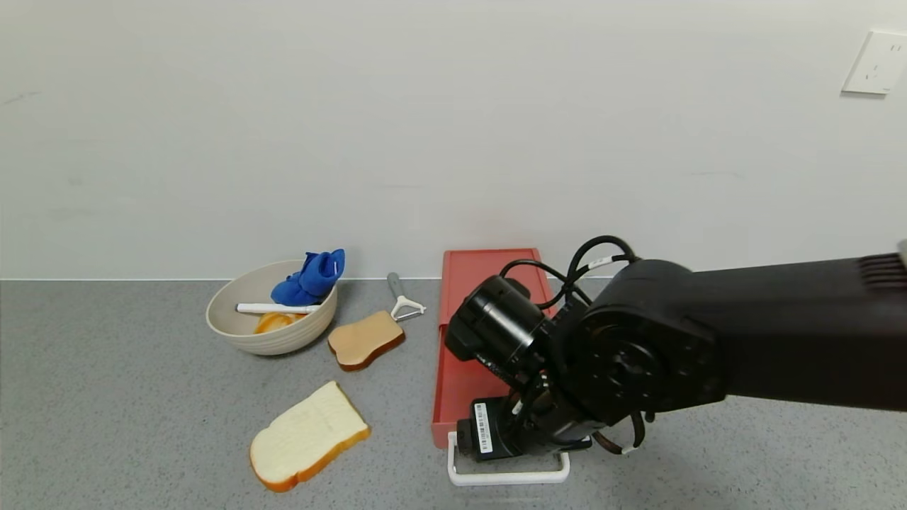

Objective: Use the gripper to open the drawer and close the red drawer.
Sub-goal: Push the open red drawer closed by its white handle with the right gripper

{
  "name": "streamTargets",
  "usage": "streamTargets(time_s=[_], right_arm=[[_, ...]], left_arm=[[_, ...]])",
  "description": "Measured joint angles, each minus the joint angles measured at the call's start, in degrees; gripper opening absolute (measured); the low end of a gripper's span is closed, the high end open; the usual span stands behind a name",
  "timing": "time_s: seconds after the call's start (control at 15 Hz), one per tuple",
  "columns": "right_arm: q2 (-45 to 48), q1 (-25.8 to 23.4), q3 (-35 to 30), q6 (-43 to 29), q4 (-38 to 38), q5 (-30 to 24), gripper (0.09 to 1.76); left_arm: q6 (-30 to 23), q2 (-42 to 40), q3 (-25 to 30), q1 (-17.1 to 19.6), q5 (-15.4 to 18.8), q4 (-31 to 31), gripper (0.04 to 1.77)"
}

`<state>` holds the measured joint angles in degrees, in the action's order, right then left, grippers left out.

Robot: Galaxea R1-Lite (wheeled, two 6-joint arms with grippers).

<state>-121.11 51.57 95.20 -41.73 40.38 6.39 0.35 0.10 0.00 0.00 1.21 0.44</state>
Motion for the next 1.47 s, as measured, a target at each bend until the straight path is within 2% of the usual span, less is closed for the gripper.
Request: streamTargets(time_s=[0.13,0.27,0.6,1.0,1.2,1.47], right_arm=[[4.57,-0.46,-0.85,4.05,-0.35,-0.41,1.71],[9.64,-2.23,-2.36,8.79,-2.6,-3.52,1.71],[22.36,-13.59,-12.98,20.48,-16.96,-17.41,1.71],[31.32,-27.82,-23.92,28.33,-29.25,-36.18,1.71],[32.89,-32.02,-25.86,29.22,-31.34,-39.66,1.71],[33.3,-33.16,-26.19,29.22,-31.43,-39.84,1.71]], left_arm=[[-0.02,0.0,0.0,0.0,0.02,0.0,1.72],[0.0,0.0,0.0,0.0,0.02,0.0,1.72],[-0.02,0.0,0.0,0.0,0.05,0.0,1.72],[0.0,0.0,0.0,0.0,0.02,0.0,1.72],[0.0,0.0,0.0,0.0,0.02,0.0,1.72],[-0.02,0.0,0.0,0.0,0.02,0.0,1.72]])
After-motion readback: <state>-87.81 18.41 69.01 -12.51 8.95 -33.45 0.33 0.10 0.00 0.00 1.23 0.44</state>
